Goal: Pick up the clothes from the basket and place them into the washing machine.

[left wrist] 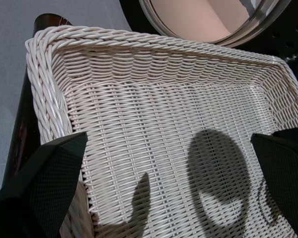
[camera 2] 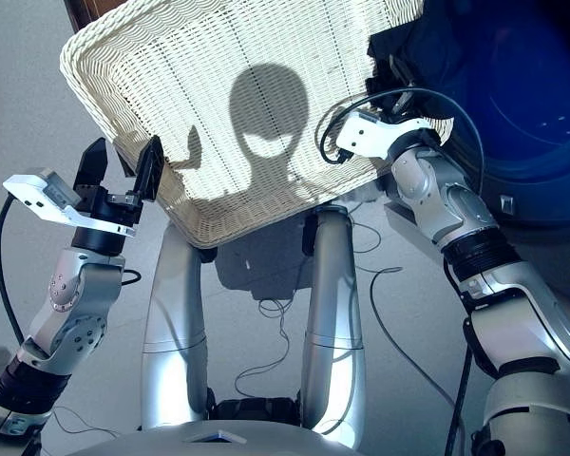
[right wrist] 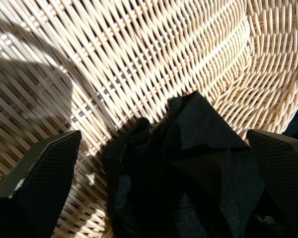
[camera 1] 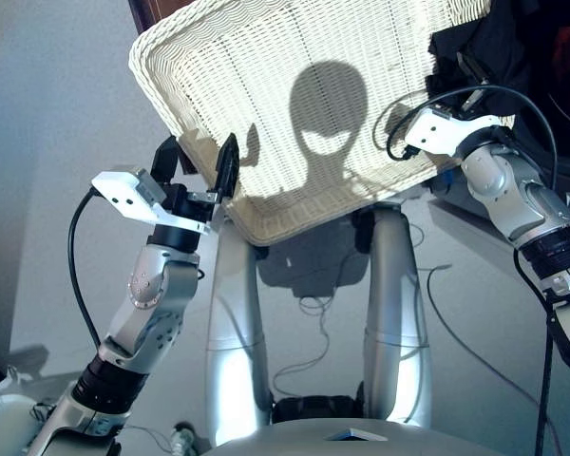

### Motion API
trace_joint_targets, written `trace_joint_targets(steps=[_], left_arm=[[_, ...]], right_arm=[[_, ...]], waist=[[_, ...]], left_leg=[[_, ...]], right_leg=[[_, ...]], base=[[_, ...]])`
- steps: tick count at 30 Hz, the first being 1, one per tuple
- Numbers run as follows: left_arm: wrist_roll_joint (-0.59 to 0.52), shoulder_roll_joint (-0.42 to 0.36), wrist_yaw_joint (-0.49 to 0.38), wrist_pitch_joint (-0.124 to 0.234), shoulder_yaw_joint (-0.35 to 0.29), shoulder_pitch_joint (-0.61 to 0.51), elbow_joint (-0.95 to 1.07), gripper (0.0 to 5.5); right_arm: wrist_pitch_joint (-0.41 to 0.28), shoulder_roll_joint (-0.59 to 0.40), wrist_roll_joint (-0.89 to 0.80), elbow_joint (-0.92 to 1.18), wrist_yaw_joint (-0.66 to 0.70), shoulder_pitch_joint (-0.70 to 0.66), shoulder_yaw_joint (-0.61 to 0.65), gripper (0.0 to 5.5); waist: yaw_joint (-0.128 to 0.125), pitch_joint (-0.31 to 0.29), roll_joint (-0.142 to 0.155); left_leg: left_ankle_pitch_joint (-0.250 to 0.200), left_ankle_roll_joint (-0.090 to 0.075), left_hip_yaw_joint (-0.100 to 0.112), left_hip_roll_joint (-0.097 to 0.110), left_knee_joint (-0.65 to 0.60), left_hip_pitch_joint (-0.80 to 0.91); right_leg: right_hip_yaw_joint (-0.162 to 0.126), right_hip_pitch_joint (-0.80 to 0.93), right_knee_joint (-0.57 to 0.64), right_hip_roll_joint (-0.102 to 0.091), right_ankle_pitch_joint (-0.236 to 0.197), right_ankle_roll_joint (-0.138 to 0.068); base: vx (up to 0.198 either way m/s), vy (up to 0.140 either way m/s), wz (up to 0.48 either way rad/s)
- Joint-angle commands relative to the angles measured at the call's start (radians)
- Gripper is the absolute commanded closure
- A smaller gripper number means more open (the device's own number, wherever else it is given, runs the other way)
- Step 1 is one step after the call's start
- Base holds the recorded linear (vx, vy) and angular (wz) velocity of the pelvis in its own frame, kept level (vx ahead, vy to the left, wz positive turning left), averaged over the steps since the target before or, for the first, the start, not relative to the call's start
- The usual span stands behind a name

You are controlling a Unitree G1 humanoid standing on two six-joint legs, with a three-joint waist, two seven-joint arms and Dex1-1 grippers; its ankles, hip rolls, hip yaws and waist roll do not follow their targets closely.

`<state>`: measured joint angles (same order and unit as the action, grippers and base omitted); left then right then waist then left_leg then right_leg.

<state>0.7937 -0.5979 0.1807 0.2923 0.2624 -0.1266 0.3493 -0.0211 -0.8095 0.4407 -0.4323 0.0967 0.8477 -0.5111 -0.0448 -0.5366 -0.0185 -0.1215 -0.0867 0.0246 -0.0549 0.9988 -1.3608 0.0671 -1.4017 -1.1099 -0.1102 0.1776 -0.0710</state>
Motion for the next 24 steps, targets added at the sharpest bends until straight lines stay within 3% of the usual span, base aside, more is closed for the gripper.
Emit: trace_joint_targets(steps=[1, 9, 19, 20, 21, 22, 24], left_arm=[[-0.005, 0.031, -0.013, 0.025, -0.047, 0.048, 0.086, 0.0], [0.002, 0.038, -0.024, 0.024, -0.011, 0.028, 0.071, 0.0], [0.012, 0.036, -0.032, 0.033, 0.015, 0.018, 0.069, 0.0], [0.013, 0.035, -0.033, 0.034, 0.018, 0.018, 0.07, 0.0], [0.012, 0.034, -0.033, 0.036, 0.023, 0.016, 0.071, 0.0], [0.012, 0.033, -0.034, 0.037, 0.027, 0.014, 0.07, 0.0], [0.013, 0.032, -0.034, 0.037, 0.03, 0.011, 0.069, 0.0]], right_arm=[[0.007, 0.014, 0.081, -0.012, -0.003, 0.078, -0.008, 0.0], [0.031, 0.037, 0.087, -0.37, 0.013, 0.253, -0.134, 0.0], [0.034, 0.097, 0.021, -0.673, 0.027, 0.426, -0.263, 0.0], [0.035, 0.105, 0.014, -0.695, 0.026, 0.439, -0.272, 0.28], [0.034, 0.117, -0.002, -0.727, 0.028, 0.462, -0.282, 3.67], [0.032, 0.122, -0.009, -0.74, 0.03, 0.472, -0.291, 5.5], [0.031, 0.127, -0.015, -0.751, 0.032, 0.486, -0.302, 5.5]], waist=[[0.013, 0.017, 0.001], [0.038, 0.017, -0.017], [0.055, 0.017, -0.034], [0.057, 0.017, -0.036], [0.061, 0.017, -0.038], [0.063, 0.017, -0.039], [0.064, 0.017, -0.041]], left_leg=[[0.012, 0.029, -0.05, -0.006, -0.027, 0.002], [0.015, 0.026, -0.046, -0.006, -0.02, -0.008], [0.023, 0.021, -0.043, -0.007, -0.026, -0.01], [0.024, 0.021, -0.042, -0.007, -0.025, -0.011], [0.024, 0.02, -0.043, -0.006, -0.024, -0.011], [0.025, 0.02, -0.043, -0.005, -0.023, -0.012], [0.025, 0.019, -0.042, -0.005, -0.023, -0.011]], right_leg=[[-0.045, 0.002, 0.094, 0.008, -0.097, -0.004], [-0.047, -0.007, 0.082, 0.001, -0.099, -0.003], [-0.051, -0.011, 0.08, -0.003, -0.102, -0.002], [-0.051, -0.011, 0.078, -0.003, -0.102, -0.002], [-0.053, -0.012, 0.077, -0.004, -0.1, -0.002], [-0.053, -0.012, 0.076, -0.005, -0.1, -0.002], [-0.055, -0.012, 0.075, -0.006, -0.099, -0.002]], base=[[0.0, 0.0, 0.0], [0.0, 0.0, 0.0], [0.0, 0.0, 0.0], [0.0, 0.0, 0.0], [0.0, 0.0, 0.0], [0.0, 0.0, 0.0], [0.0, 0.0, 0.0]])
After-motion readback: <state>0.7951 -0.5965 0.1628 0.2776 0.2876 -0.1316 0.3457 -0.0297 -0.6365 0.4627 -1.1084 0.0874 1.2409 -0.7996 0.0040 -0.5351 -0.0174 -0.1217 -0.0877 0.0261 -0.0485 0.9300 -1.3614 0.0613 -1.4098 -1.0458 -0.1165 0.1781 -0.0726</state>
